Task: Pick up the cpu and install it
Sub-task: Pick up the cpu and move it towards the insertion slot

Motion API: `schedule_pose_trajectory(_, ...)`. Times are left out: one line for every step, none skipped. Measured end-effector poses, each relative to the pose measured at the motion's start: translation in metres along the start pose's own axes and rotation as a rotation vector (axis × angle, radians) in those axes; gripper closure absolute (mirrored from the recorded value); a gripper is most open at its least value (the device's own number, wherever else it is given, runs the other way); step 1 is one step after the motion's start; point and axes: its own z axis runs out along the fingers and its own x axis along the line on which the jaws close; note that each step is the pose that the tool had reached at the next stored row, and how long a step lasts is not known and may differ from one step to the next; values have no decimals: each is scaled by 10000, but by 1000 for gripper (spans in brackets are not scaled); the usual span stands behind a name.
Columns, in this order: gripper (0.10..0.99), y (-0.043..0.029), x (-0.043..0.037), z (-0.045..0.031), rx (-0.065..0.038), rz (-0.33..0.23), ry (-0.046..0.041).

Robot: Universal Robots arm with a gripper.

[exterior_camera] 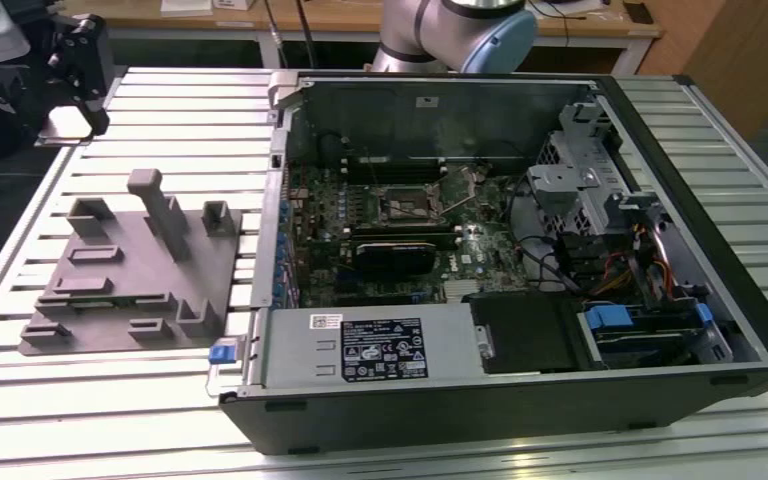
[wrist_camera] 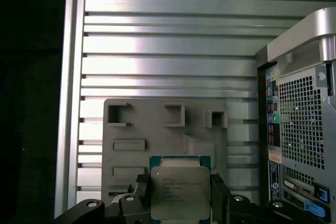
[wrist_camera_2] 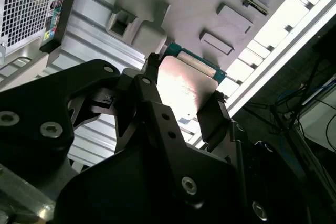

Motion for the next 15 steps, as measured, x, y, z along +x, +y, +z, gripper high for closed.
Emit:
schedule_pose_trajectory(541, 0, -11, 0, 1, 0, 1)
schedule_pose_trajectory(541, 0, -24, 0, 0, 0, 1)
schedule_pose_trajectory(541, 0, -35, 0, 1, 0, 1)
schedule_pose_trajectory(541, 0, -47, 1, 0, 0, 1)
schedule_pose_trajectory(541, 1, -59, 1, 0, 0, 1)
schedule_pose_trajectory(541, 1, -71, 1, 1, 1, 1)
schedule_pose_trajectory(541, 1, -82, 2, 0, 0, 0)
schedule_pose_trajectory(541, 1, -94, 2, 0, 0, 0)
schedule_pose_trajectory(541, 1, -106, 2, 1, 0, 1)
schedule_pose_trajectory(541, 1, -117, 3, 0, 0, 0)
schedule_pose_trajectory(541, 1, -128, 3, 0, 0, 1)
schedule_pose_trajectory(541, 1, -139, 3, 1, 0, 1)
schedule_pose_trajectory(541, 1, -150, 3, 1, 0, 1)
schedule_pose_trajectory(541, 1, -161, 4, 0, 0, 0)
schedule_pose_trajectory(541, 1, -172, 4, 0, 0, 0)
